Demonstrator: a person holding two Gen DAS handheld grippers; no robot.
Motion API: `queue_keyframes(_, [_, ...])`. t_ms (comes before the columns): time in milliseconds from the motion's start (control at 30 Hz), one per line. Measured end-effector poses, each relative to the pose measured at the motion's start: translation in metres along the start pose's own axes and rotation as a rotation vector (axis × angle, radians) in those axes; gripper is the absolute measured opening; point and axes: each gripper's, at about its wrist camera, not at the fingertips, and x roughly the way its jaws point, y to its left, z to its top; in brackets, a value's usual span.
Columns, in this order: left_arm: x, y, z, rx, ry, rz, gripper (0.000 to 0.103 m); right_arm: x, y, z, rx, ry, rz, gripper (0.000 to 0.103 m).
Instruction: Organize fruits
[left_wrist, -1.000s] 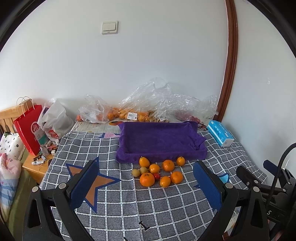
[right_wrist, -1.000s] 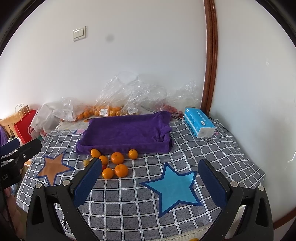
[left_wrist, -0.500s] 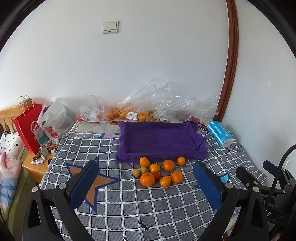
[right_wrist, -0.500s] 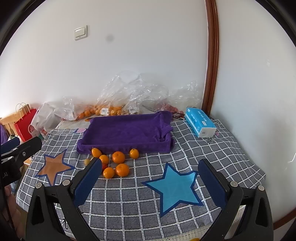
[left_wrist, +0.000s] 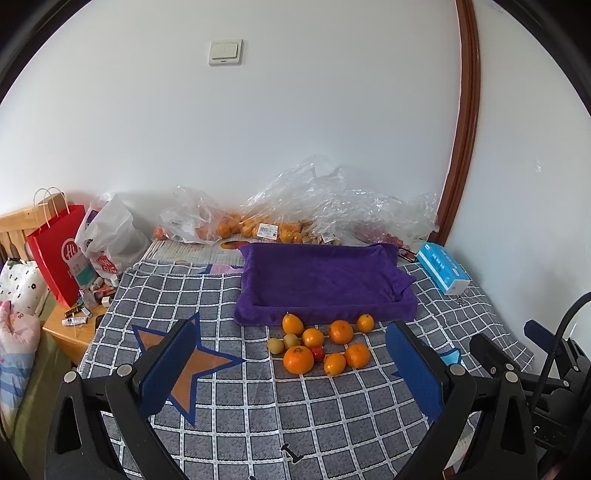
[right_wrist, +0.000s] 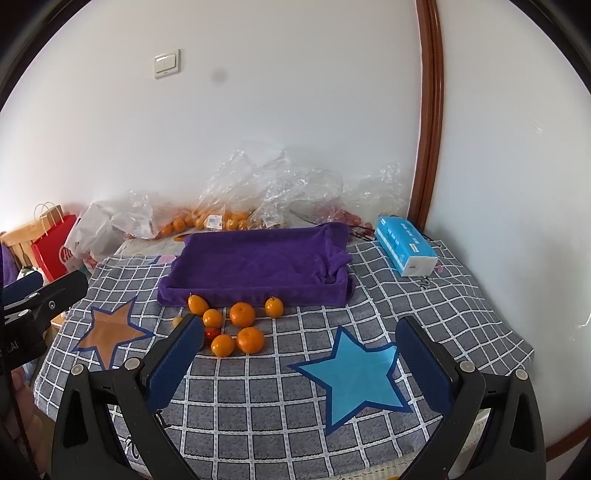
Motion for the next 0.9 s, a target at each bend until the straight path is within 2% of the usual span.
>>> queue_keyframes(167, [0.014, 0.009, -0.005, -0.004, 0.009, -0.004, 0.103, 0.013, 0.002, -0.003, -0.011, -0.003, 0.010, 0.102])
queue_keyframes(400, [0.053, 0.027, -0.023, -0.024, 0.063, 0.000, 0.100, 0.052, 0.005, -0.014, -0.029, 0.044, -0.001, 0.101])
queue_keyframes(500, [0.073, 0.036, -0.032, -0.022, 0.102, 0.010, 0.098, 0.075, 0.005, -0.020, -0.022, 0.085, 0.011, 0.095])
queue_keyframes(567, [0.086, 0.044, -0.037, -0.027, 0.132, 0.003, 0.090, 0.090, 0.007, -0.025, -0.021, 0.118, 0.015, 0.091])
queue_keyframes(633, [0.100, 0.052, -0.041, -0.037, 0.165, 0.003, 0.089, 0.106, 0.009, -0.030, -0.018, 0.155, 0.035, 0.089])
queue_keyframes(767, [0.125, 0.067, -0.051, -0.057, 0.220, 0.000, 0.089, 0.136, 0.016, -0.039, -0.013, 0.224, 0.064, 0.080])
queue_keyframes(900, [0.143, 0.079, -0.062, -0.061, 0.247, 0.012, 0.088, 0.155, 0.023, -0.046, 0.000, 0.241, 0.101, 0.076])
